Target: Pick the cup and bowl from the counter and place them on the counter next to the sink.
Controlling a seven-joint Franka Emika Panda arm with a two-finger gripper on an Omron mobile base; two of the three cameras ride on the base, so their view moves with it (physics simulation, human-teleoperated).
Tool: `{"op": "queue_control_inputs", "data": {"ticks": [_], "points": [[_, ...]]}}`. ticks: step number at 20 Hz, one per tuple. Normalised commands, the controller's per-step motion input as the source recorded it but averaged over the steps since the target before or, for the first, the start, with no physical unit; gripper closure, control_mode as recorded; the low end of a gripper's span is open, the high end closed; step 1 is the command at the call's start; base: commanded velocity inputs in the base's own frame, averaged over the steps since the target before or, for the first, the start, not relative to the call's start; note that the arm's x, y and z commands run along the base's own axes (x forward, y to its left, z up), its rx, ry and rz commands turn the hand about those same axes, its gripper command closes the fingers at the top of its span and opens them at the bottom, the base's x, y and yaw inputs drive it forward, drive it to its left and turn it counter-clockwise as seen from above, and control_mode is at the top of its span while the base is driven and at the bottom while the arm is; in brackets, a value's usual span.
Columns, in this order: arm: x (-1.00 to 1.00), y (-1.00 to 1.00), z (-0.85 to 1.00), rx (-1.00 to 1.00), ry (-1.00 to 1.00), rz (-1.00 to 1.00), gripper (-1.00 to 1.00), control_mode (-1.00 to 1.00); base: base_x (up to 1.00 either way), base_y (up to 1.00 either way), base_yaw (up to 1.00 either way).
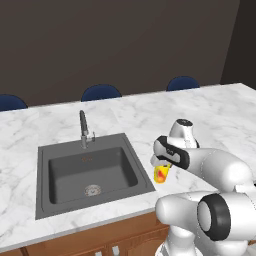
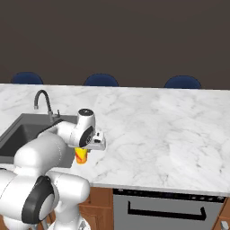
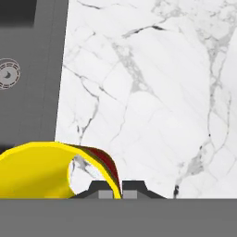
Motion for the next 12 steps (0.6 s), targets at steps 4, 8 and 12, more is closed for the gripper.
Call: {"op": "queue_control_inputs", "data": {"ticks": [4,8,12], "points": [[0.0,0.0,-0.11,0.0,0.01,0.0,1.0,-1.0,0.0,0.0,0.0],[0.0,0.0,0.0,0.0,0.0,0.0,1.0,-1.0,0.0,0.0,0.0],[0.0,0.0,0.0,0.0,0.0,0.0,1.0,-1.0,0.0,0.0,0.0]]}}
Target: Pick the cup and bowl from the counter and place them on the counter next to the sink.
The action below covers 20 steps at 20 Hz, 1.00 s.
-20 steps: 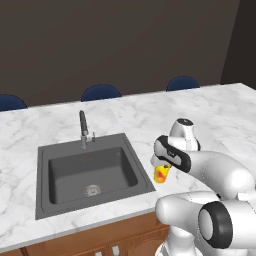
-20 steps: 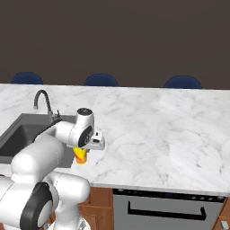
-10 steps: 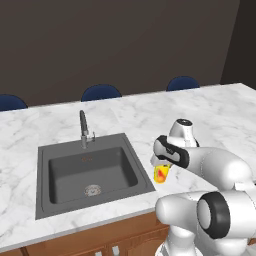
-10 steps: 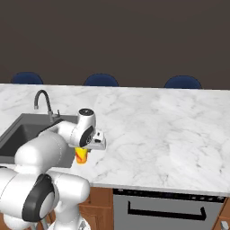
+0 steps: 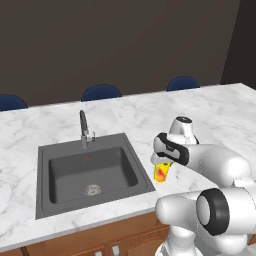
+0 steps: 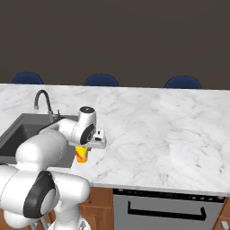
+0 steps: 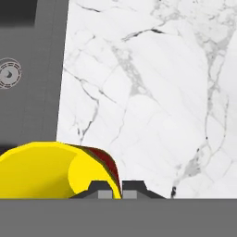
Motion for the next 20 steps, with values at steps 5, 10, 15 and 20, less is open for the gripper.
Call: {"op": "queue_control_inputs", "data": {"ticks": [5,10,15,20], "points": [[0.0,0.0,0.0,0.0,0.0,0.0,1.0,-1.0,0.0,0.0,0.0],[0.0,0.0,0.0,0.0,0.0,0.0,-1.0,-1.0,0.0,0.0,0.0],[0.0,0.0,0.0,0.0,0.0,0.0,-1.0,-1.0,0.0,0.0,0.0],[-0.24,0.0,0.03,0.0,-0.01,0.0,-1.0,-1.0,0.0,0.0,0.0]]}}
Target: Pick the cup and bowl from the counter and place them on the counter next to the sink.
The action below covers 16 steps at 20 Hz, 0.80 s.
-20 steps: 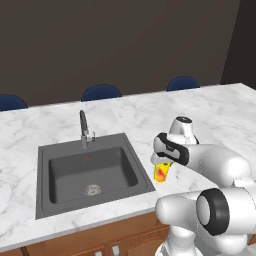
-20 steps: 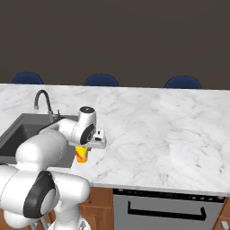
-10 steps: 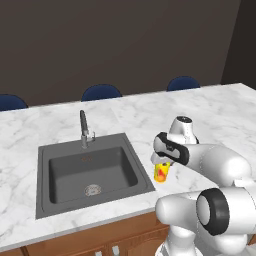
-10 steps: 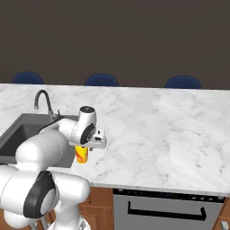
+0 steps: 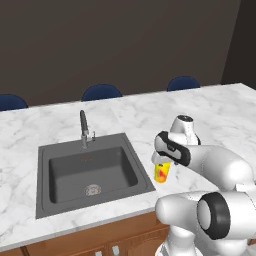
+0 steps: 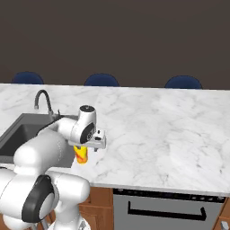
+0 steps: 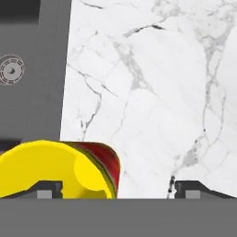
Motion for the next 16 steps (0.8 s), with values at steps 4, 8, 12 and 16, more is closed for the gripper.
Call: {"op": "queue_control_inputs", "data": {"ticks": [4,8,12,16], "points": [[-0.66,0.0,0.25,0.0,-0.11,0.0,-1.0,-1.0,0.0,0.0,0.0],[-0.57,0.0,0.34,0.0,-0.11,0.0,-1.0,-1.0,0.0,0.0,0.0],[-0.5,0.0,0.33,0.0,-0.06,0.0,-1.0,-1.0,0.0,0.0,0.0],[-0.53,0.0,0.29,0.0,0.0,0.0,-1.0,-1.0,0.0,0.0,0.0]]}}
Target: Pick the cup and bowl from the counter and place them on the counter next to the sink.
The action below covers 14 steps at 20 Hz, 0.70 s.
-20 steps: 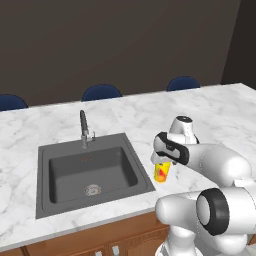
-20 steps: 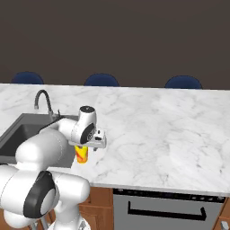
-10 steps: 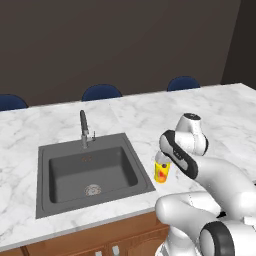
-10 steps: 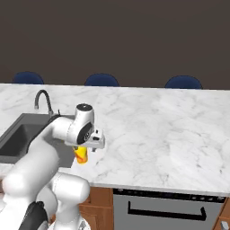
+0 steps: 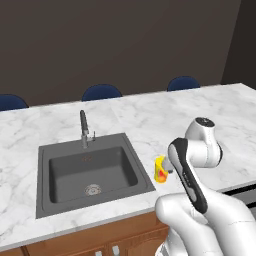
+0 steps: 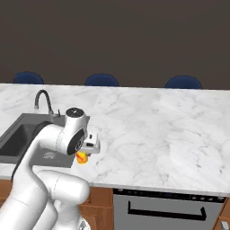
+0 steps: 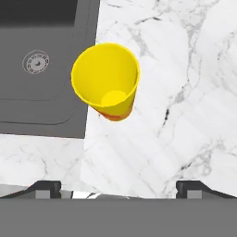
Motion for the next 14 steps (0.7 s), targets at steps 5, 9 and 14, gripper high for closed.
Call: {"op": "queue_control_inputs", "data": {"ticks": [5,9,14], "points": [[-0.12,0.0,0.48,-0.01,0.04,0.0,-1.0,-1.0,0.0,0.0,0.0],[0.0,0.0,0.57,0.0,0.08,0.0,-1.0,-1.0,0.0,0.0,0.0],[0.0,0.0,0.58,-0.01,0.14,0.0,-1.0,-1.0,0.0,0.0,0.0]]}}
